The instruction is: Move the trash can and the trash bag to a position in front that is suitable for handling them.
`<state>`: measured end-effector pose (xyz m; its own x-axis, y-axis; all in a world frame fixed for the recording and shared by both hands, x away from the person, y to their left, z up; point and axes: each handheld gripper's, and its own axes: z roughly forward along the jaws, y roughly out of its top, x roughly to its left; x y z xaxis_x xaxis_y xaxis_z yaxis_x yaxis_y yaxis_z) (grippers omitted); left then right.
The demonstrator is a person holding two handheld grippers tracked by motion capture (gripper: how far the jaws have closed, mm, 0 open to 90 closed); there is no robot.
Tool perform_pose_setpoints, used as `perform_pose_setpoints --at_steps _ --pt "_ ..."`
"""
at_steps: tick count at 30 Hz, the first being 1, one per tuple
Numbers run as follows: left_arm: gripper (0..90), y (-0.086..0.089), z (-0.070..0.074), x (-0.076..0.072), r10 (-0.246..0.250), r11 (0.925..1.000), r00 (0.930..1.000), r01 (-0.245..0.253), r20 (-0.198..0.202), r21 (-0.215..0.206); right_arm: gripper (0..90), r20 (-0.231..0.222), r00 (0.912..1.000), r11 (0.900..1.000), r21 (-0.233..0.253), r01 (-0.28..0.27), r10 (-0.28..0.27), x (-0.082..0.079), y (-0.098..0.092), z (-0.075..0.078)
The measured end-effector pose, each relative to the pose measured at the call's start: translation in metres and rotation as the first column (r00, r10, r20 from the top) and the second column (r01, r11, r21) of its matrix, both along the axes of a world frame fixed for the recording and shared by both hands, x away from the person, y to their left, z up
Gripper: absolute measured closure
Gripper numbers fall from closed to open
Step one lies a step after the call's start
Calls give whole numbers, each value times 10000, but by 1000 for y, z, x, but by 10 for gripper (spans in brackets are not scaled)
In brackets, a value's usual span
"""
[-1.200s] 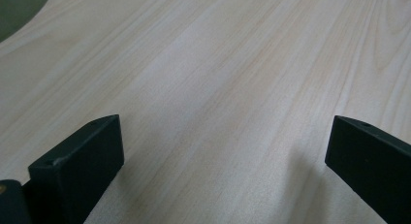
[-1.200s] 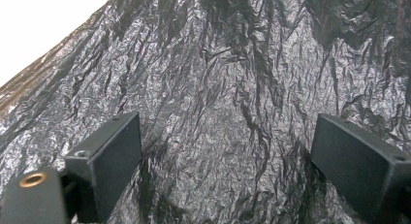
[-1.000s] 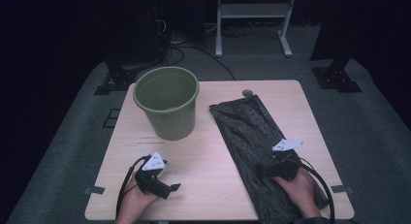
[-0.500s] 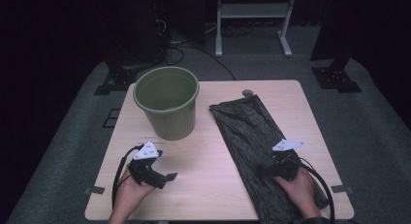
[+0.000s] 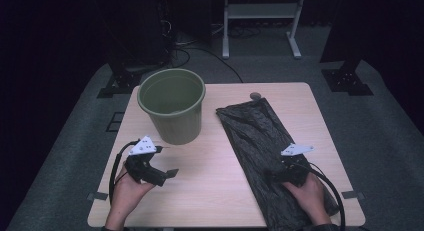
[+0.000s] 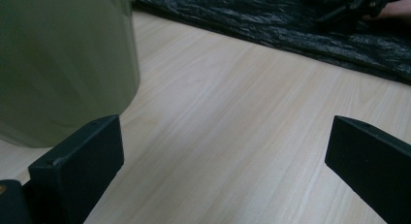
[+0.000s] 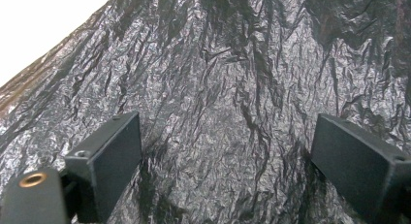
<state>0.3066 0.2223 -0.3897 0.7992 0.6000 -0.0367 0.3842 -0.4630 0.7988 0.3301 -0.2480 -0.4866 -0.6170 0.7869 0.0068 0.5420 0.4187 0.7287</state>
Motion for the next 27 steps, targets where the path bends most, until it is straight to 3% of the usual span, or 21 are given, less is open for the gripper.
perform_pose_setpoints --at_steps 6,15,27 --pt "0 7 20 5 101 9999 9998 -99 155 -105 95 0 10000 10000 2 2 -2 0 0 0" --pt "0 12 49 14 180 9992 9998 -177 78 -367 95 -1 10000 10000 2 4 -4 0 0 0" --pt "0 9 86 32 226 9988 9988 -207 428 -455 95 -5 10000 10000 6 5 -5 0 0 0"
